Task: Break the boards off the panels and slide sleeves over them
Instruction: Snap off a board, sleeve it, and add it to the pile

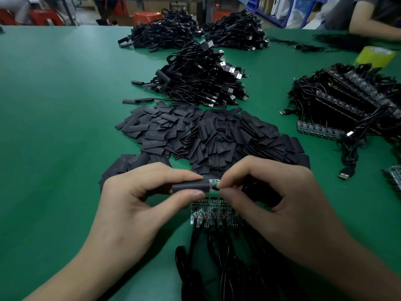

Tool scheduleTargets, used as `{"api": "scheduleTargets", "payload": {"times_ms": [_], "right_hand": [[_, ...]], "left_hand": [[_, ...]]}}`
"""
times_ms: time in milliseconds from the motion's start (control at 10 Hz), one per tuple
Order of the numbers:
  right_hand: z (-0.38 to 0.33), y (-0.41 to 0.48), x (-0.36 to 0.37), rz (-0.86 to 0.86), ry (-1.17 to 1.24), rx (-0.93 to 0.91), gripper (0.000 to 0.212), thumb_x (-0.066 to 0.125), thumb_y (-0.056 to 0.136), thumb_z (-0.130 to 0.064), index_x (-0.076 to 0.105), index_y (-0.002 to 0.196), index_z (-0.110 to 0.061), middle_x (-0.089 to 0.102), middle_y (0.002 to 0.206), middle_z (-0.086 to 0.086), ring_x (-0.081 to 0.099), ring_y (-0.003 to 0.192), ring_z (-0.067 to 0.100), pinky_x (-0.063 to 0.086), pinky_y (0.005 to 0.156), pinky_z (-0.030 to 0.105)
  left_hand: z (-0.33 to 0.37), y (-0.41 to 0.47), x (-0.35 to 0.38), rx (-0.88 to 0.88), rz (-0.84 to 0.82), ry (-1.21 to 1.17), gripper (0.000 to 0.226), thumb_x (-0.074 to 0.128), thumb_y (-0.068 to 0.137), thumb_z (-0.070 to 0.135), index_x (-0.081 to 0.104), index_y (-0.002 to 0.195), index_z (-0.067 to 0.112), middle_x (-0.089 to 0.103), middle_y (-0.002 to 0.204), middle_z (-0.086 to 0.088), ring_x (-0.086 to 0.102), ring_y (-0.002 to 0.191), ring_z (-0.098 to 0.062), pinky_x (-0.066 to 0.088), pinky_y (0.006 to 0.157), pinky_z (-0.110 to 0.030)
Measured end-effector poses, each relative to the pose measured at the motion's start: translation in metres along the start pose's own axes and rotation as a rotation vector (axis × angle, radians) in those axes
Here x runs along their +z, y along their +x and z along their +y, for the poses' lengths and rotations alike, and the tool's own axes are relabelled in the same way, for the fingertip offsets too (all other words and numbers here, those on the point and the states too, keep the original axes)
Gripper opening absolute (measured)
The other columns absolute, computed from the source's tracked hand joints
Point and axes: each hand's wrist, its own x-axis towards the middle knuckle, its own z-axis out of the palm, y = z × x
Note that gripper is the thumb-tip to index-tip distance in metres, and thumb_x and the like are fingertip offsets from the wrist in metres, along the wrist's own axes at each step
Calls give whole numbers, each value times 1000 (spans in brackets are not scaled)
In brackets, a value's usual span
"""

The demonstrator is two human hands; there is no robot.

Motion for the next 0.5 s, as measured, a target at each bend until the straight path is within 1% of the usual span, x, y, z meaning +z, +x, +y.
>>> {"api": "scheduleTargets", "payload": {"times_ms": [100,200,400,500], "right_hand": [[-1,0,1,2,-1,-5,4,73,90,-19,72,91,-22,68,82,-17,68,79,5,50,66,15],[-3,-1,3,-9,17,10,4,74,89,-19,73,91,-22,68,82,-17,68,80,4,51,68,14],[-3,-3,7,-4,25,54,9,76,90,-17,72,90,-24,68,82,-16,69,80,6,53,67,22],[-5,-2,8,10,96,96,11,76,91,-17,69,94,-25,70,81,-12,70,80,9,53,68,19]], "left_hand": [[0,0,-1,43,14,48,18,75,80,37,77,98,31,73,88,13,69,80,-12,48,74,-15],[2,0,-1,85,4,83,18,75,82,37,77,98,30,73,89,13,70,82,-12,50,75,-19],[4,1,0,154,17,163,17,80,79,28,78,96,25,72,88,16,70,81,-10,49,75,-16],[0,-1,0,102,26,144,16,80,81,29,78,97,25,73,91,15,70,84,-9,52,76,-19]]}}
